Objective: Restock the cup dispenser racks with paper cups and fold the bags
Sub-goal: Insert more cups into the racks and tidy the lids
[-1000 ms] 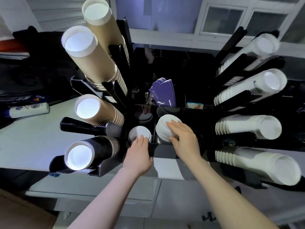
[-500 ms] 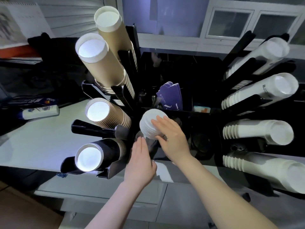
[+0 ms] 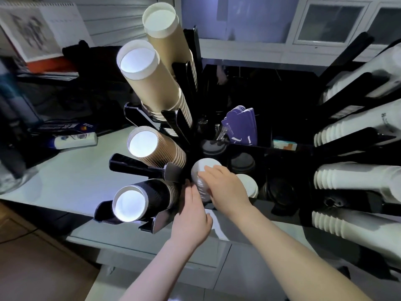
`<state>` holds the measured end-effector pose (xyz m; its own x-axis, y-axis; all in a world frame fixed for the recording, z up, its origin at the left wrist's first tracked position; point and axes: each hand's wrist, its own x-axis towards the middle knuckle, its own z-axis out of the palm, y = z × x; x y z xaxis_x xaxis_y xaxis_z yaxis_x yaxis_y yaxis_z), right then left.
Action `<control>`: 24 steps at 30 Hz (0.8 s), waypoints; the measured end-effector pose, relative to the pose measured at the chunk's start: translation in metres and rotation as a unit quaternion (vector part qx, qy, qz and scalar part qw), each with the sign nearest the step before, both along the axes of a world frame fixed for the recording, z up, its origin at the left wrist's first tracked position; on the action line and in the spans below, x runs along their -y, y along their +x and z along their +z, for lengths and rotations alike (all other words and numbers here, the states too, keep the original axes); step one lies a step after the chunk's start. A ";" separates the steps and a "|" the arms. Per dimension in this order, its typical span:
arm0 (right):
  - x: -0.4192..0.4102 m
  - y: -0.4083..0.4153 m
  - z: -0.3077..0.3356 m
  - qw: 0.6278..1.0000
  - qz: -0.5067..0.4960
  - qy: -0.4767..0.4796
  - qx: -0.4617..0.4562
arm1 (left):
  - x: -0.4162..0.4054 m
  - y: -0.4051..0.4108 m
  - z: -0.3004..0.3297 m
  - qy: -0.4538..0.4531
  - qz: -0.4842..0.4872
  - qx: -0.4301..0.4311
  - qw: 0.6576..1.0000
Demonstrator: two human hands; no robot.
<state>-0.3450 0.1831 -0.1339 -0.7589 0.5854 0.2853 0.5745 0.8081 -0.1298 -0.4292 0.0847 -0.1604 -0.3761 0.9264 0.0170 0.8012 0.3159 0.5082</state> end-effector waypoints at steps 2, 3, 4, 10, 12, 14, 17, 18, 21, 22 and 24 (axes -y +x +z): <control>0.001 -0.001 -0.002 1.000 -0.015 -0.005 -0.016 | -0.001 0.000 -0.002 -0.008 -0.002 -0.023 1.000; 0.001 -0.001 -0.002 0.999 -0.024 -0.016 -0.025 | -0.001 0.000 -0.004 -0.014 -0.003 -0.038 0.999; -0.001 0.000 -0.003 0.999 -0.029 -0.028 -0.034 | -0.001 0.000 -0.005 -0.021 -0.005 -0.051 0.998; -0.001 0.012 0.002 0.965 -0.065 -0.088 -0.237 | -0.003 0.000 -0.006 0.018 -0.006 -0.067 0.998; -0.001 0.019 0.005 0.946 -0.097 -0.095 -0.293 | -0.003 0.000 -0.006 0.051 -0.009 -0.057 0.997; 0.000 0.026 0.007 0.937 -0.113 -0.095 -0.316 | -0.005 0.001 -0.005 0.081 -0.013 -0.038 0.996; 0.001 0.041 0.008 0.929 -0.126 -0.086 -0.337 | -0.012 0.003 -0.005 0.105 -0.050 -0.050 0.992; 0.001 0.047 0.007 0.927 -0.133 -0.082 -0.341 | -0.016 0.003 -0.005 0.101 -0.071 -0.072 0.990; -0.003 0.066 0.006 0.932 -0.163 -0.064 -0.317 | -0.025 -0.001 -0.007 0.040 -0.118 -0.167 0.978; -0.005 0.071 0.005 0.938 -0.168 -0.055 -0.297 | -0.027 -0.002 -0.008 0.019 -0.122 -0.191 0.974; -0.008 0.078 0.002 0.955 -0.165 -0.052 -0.242 | -0.028 -0.002 -0.011 0.004 -0.117 -0.209 0.971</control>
<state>-0.2665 0.1916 -0.1316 -0.3227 0.8138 0.4834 0.6475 0.5623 -0.5143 -0.4309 0.1129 -0.1710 -0.1147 0.9849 0.1299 0.9873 0.0986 0.1245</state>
